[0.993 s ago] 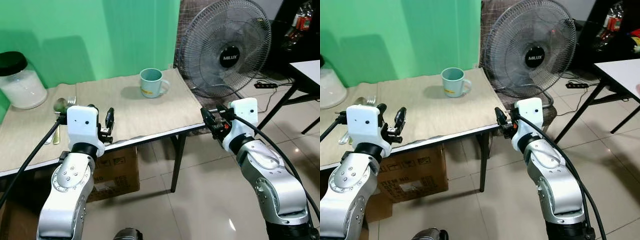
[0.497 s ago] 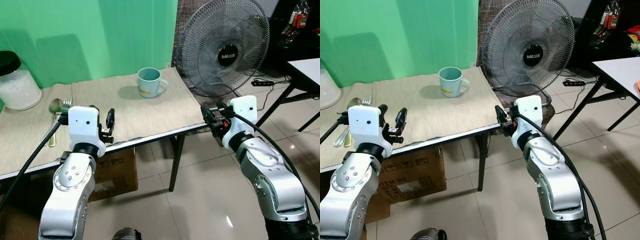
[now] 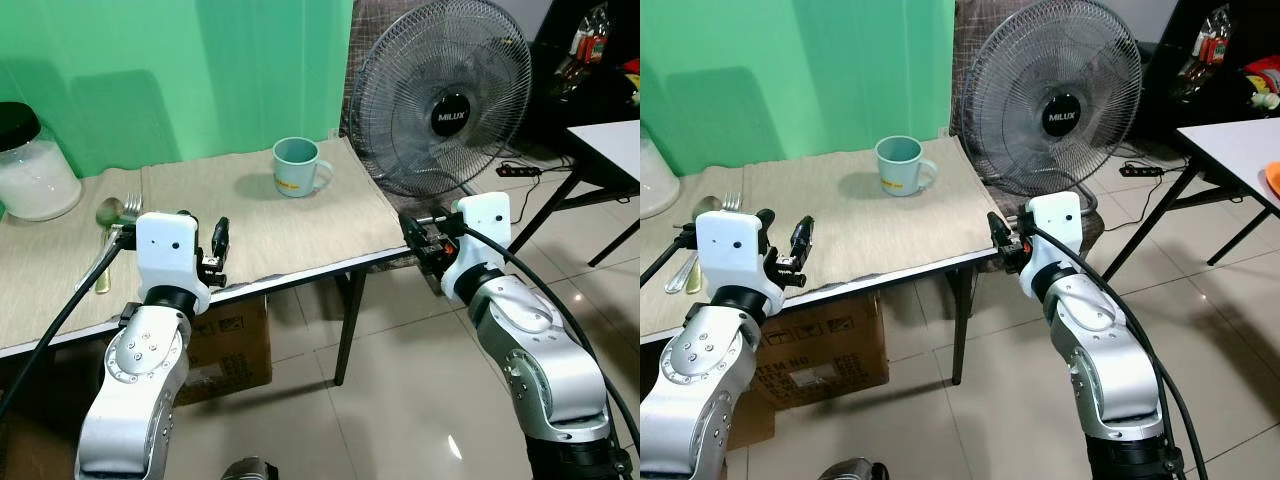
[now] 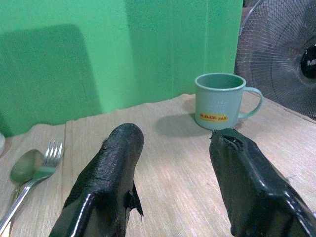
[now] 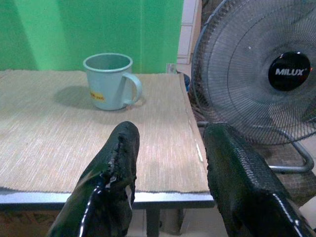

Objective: Setting the table

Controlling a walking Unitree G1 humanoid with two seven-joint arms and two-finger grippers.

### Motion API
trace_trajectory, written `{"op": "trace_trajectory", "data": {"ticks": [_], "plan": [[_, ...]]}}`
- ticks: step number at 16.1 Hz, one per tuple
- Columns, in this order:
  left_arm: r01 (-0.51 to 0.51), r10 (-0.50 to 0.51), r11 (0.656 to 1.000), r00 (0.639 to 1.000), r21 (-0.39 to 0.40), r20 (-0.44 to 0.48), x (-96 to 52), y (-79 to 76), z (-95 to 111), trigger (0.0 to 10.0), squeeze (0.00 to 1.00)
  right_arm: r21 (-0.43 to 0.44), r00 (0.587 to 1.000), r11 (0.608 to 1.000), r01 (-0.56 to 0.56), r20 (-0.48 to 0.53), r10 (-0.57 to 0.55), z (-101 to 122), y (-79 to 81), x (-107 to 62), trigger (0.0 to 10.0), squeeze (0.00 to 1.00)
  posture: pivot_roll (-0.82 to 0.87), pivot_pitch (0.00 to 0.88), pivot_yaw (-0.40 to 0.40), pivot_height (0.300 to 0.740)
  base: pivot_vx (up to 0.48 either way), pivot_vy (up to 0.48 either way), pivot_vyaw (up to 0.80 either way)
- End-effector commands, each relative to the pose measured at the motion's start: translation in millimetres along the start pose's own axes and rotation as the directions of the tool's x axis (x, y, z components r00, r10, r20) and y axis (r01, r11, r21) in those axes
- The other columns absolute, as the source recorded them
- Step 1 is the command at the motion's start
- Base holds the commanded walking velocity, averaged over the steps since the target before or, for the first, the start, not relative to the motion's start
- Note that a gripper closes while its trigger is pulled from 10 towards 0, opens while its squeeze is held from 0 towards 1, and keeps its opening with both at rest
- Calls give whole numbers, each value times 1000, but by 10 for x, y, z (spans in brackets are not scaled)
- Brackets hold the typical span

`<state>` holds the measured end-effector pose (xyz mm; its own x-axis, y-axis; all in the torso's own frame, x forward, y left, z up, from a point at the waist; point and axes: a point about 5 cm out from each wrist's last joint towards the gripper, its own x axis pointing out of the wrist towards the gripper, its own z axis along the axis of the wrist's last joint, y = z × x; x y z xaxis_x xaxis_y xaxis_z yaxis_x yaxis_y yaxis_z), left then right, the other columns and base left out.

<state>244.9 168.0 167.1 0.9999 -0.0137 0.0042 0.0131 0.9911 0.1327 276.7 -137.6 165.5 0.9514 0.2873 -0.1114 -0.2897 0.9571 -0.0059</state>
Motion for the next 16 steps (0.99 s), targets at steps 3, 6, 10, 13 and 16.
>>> {"op": "trace_trajectory", "data": {"ticks": [3, 6, 10, 13, 16], "plan": [[12, -12, 1000, 1000, 21, -3, -19, -20, 4, 10000, 0, -3, 1000, 1000, 1, -2, -1, 26, -35, 10, 10000, 0, 38, 0, -40, 740, 0, 0, 0], [23, -23, 999, 1000, 31, 4, 22, -29, 13, 10000, 0, -1, 1000, 1000, 18, 3, -18, 30, -56, 9, 10000, 0, 34, 0, -32, 740, 0, 0, 0], [32, -33, 999, 999, 41, 8, 37, -35, 20, 10000, 0, 16, 1000, 1000, 19, 7, -19, 33, -46, 20, 10000, 0, 41, 0, -35, 740, 0, 0, 0], [27, -27, 998, 1000, 52, 4, 21, -14, 14, 10000, 0, 20, 1000, 1000, 13, 5, -13, 37, -36, 32, 10000, 0, 45, 0, -40, 740, 0, 0, 0], [22, -22, 998, 1000, 59, 8, 33, -10, 11, 10000, 0, 18, 1000, 1000, 19, 5, -19, 33, -43, 38, 10000, 0, 47, 0, -41, 740, 0, 0, 0]]}}
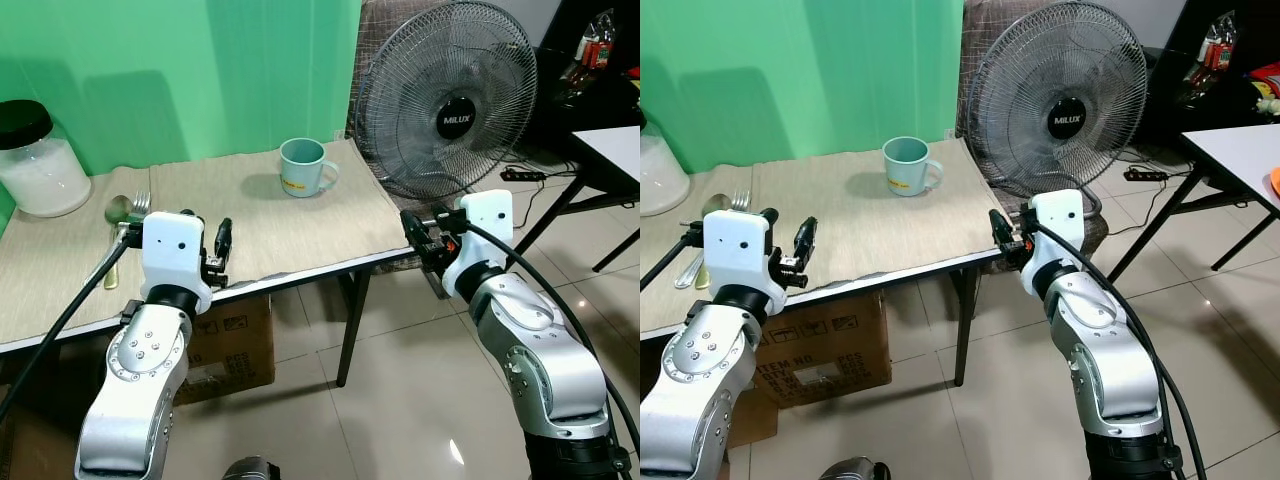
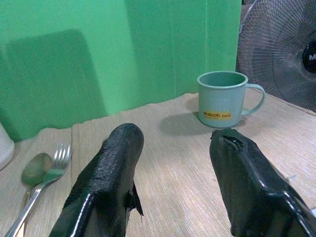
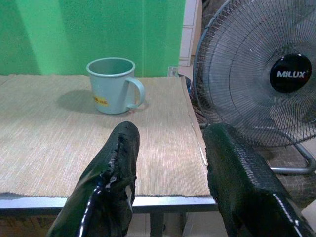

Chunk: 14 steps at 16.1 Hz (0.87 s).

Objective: Setting the table

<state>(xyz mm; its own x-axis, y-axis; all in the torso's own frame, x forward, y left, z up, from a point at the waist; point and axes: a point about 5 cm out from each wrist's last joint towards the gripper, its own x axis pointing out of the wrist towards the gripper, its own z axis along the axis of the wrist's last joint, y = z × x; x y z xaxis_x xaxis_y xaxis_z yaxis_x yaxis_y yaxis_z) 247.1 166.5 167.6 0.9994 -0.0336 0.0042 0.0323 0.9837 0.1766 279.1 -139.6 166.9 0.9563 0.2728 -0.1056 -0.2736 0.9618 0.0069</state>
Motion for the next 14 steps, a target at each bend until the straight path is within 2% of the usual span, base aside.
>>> {"op": "trace_trajectory", "data": {"ticks": [1, 5, 11, 14], "plan": [[3, -3, 1000, 1000, 16, 6, 10, 3, 6, 10000, 0, 5, 1000, 1000, 2, 0, -2, 18, -8, 27, 10000, 0, 51, 0, -42, 740, 0, 0, 0], [-4, 4, 1000, 1000, 22, 0, -19, 26, -5, 10000, 0, 12, 1000, 1000, -7, -4, 7, 15, 15, 40, 10000, 0, 55, 0, -48, 740, 0, 0, 0], [14, -14, 1000, 1000, 21, 4, 6, -28, -2, 10000, 0, 2, 1000, 1000, 10, -1, -10, 18, -28, 22, 10000, 0, 42, 0, -39, 740, 0, 0, 0], [-3, 3, 1000, 1000, 11, -8, -42, 15, -13, 10000, 0, 18, 1000, 1000, 6, -6, -6, 16, -32, 25, 10000, 0, 59, 0, -54, 740, 0, 0, 0]]}}
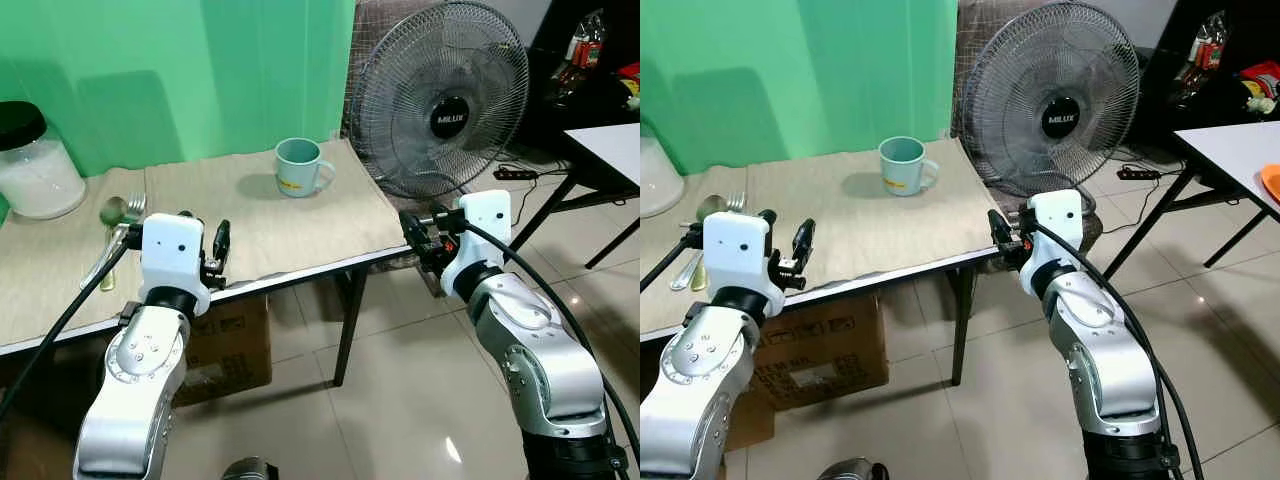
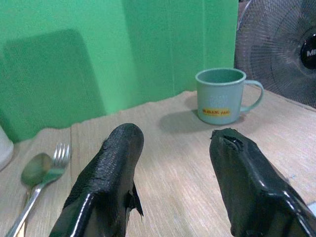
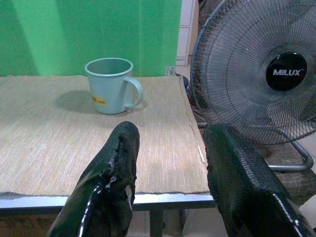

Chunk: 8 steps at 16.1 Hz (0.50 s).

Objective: Setting the table

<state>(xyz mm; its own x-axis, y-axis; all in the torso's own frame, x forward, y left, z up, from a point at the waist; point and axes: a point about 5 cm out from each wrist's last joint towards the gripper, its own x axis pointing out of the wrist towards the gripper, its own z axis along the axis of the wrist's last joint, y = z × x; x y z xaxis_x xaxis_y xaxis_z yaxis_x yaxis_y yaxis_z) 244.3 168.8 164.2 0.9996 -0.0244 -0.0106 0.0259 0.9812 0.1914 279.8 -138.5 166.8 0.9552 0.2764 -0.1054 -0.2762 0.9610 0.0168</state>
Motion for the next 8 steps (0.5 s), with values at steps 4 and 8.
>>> {"op": "trace_trajectory", "data": {"ticks": [4, 8], "plan": [[-17, 17, 1000, 1000, -12, 1, -30, 33, 19, 10000, 0, 11, 1000, 1000, -5, -8, 5, 7, -8, 34, 10000, 0, 63, 0, -58, 740, 0, 0, 0], [-9, 9, 1000, 1000, -17, 5, -12, 15, 31, 10000, 0, 9, 1000, 1000, 4, -5, -4, 12, -17, 33, 10000, 0, 56, 0, -54, 740, 0, 0, 0]]}}
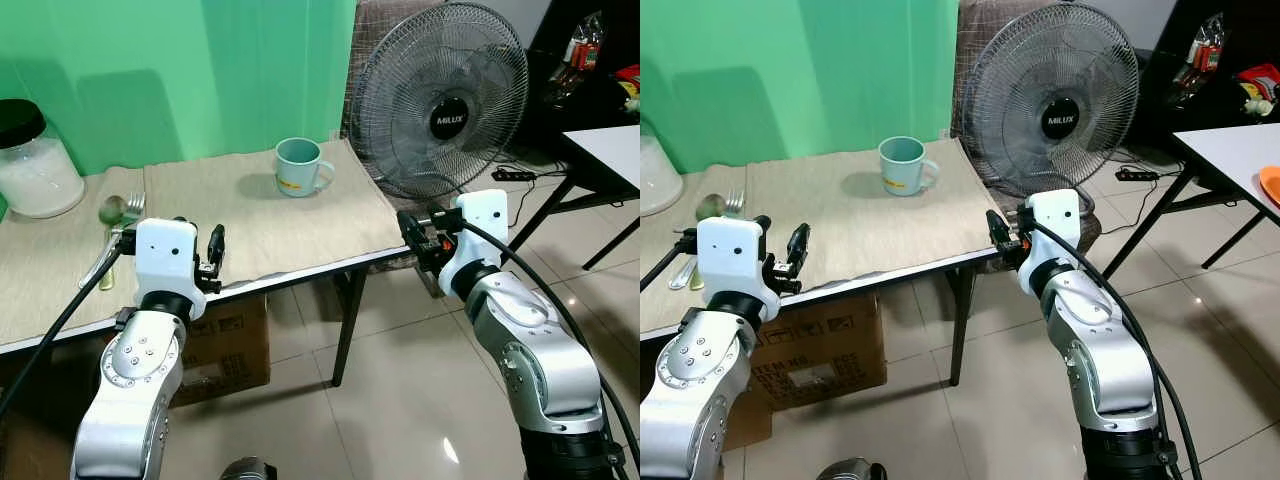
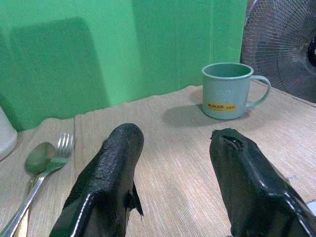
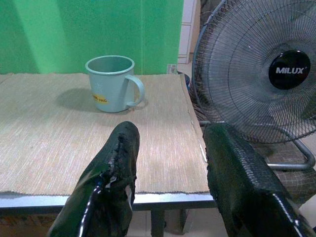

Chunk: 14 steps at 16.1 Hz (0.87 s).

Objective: Setting the table

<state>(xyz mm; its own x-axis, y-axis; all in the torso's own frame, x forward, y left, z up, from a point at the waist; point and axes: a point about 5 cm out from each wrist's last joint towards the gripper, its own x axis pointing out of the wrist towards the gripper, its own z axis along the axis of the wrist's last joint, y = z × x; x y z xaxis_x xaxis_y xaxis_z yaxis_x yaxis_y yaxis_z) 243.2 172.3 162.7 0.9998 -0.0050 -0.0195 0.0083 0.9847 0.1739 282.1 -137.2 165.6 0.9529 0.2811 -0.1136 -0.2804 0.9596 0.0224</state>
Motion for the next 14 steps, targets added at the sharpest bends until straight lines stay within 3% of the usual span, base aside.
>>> {"op": "trace_trajectory", "data": {"ticks": [1, 14], "plan": [[10, -10, 1000, 1000, 1, 17, 0, -19, 51, 10000, 0, 3, 1000, 1000, 9, 4, -9, 24, -25, 5, 10000, 0, 56, 0, -54, 740, 0, 0, 0], [26, -26, 1000, 1000, 11, 17, 8, -48, 46, 10000, 0, 6, 1000, 1000, 7, 6, -7, 23, -40, 10, 10000, 0, 57, 0, -54, 740, 0, 0, 0]]}}
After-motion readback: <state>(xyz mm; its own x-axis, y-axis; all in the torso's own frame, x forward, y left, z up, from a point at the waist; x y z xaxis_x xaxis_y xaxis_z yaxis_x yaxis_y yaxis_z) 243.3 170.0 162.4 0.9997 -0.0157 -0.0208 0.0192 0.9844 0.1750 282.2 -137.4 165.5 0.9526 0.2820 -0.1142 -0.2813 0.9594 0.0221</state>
